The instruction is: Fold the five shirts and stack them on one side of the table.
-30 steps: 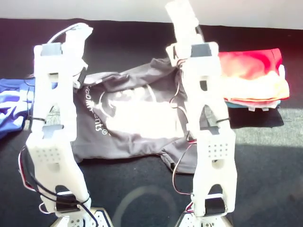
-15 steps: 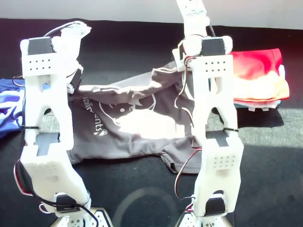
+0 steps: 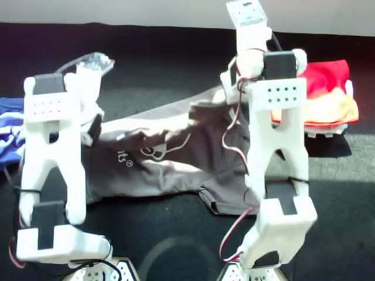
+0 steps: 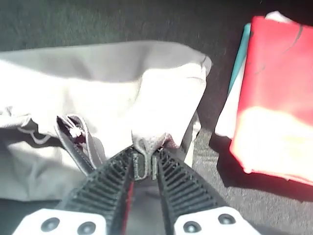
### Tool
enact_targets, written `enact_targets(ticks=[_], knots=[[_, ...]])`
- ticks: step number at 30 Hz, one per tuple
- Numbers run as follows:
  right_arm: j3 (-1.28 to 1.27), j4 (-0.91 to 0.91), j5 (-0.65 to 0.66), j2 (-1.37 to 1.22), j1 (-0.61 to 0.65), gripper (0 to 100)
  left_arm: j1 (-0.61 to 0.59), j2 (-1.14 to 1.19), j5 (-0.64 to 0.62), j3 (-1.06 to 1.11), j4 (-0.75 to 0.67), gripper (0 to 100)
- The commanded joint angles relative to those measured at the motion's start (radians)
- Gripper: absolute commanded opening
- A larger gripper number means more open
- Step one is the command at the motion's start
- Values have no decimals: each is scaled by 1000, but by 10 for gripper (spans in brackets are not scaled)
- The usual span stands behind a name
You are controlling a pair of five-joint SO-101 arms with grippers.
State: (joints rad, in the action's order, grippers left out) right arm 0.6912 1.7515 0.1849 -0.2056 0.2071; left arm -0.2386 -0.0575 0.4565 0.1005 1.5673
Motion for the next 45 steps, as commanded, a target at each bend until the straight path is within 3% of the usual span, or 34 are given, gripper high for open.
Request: enact_targets(ticks=[1, 8, 13, 18, 28, 37, 42, 45], knots=[[-295, -81, 0, 216, 2, 7, 2, -116, 5, 171, -84, 10], [-1072, -435, 3, 654, -15, 7, -7, -242, 20, 349, -106, 10], [-1405, -568, 51, 872, -99, 7, -47, -251, 75, 410, -150, 10], [-1520, -564, 83, 957, -153, 7, -59, -251, 91, 476, -170, 10], [-1609, -544, 143, 967, -177, 7, -61, -251, 91, 665, -350, 10], [-1604, -470, 204, 967, -177, 15, -101, -257, 101, 650, -348, 28], [-1552, -394, 199, 969, -173, 163, -180, -259, 123, 526, -273, 153], [-1461, -341, 196, 969, -170, 189, -206, -259, 173, 418, -196, 161]])
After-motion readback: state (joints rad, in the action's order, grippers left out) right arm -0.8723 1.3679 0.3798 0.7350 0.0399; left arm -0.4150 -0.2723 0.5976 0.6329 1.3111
